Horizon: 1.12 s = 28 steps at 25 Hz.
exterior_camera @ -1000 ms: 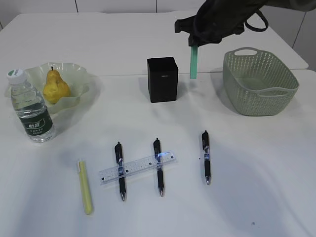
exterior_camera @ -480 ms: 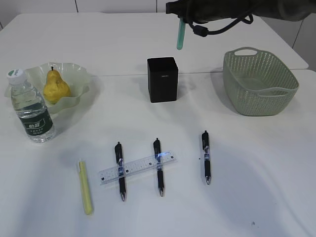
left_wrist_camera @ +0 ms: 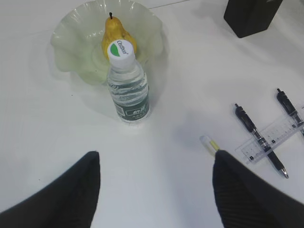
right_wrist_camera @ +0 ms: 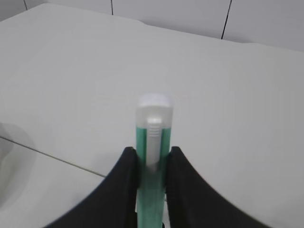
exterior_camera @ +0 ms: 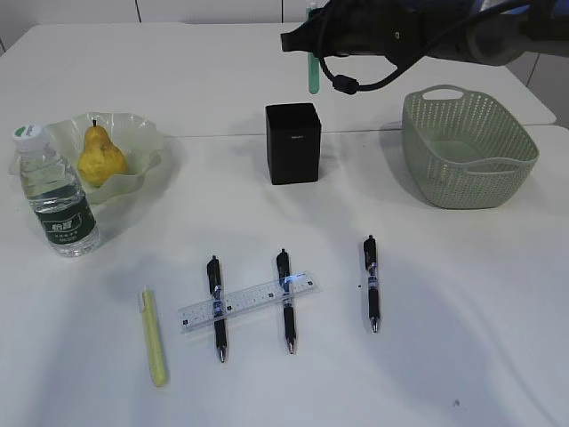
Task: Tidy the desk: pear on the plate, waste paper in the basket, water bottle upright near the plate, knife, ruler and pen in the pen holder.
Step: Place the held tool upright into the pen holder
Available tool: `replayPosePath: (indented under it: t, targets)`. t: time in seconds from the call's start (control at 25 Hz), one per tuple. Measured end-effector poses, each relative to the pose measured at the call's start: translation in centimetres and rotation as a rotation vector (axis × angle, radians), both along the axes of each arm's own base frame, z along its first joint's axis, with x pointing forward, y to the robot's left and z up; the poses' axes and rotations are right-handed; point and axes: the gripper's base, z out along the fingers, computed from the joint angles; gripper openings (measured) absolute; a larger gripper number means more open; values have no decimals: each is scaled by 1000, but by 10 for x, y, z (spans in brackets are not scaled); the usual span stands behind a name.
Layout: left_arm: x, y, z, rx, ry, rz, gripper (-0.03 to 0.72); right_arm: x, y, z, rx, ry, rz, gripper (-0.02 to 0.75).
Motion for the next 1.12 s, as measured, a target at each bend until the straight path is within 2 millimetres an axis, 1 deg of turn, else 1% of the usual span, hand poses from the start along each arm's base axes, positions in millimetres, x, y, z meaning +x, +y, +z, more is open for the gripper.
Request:
replayPosePath:
  t: [0.08,0.2,0.44,0.8,1.12]
  targets:
    - [0,0,0,0,0,0,519,0,0,1,-16,-19,8,155]
    - [0,0,0,0,0,0,519,3,1,-4,-25,-31,15,155]
    - [0,0,0,0,0,0,519,7,7,-29,-34,-2,26,155]
    - [0,0,0,2,0,0,519,8,23,-46,-51,-25,71,155]
    - [0,0,0,4,0,0,519,11,25,-64,-86,-32,93,155]
